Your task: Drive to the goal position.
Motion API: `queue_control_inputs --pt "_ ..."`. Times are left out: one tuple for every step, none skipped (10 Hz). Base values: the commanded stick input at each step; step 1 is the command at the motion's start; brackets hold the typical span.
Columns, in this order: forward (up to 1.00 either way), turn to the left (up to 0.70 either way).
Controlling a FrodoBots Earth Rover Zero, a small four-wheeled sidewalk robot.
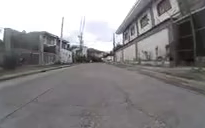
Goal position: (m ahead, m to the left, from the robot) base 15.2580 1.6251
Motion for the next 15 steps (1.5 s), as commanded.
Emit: queue_control_inputs --pt "0.63 -0.28" --pt "0.63 -0.28" --pt "0.63 -0.28" --pt "0.63 -0.28" --pt "0.63 -0.04" --pt "0.63 0.0" --pt "0.63 0.0" --pt "0.63 0.0" --pt "0.63 0.0" --pt "0.63 0.0" --pt "0.63 0.0" --pt "0.63 0.0" --pt "0.63 -0.02" --pt "0.63 -0.22" --pt "0.63 -0.24"
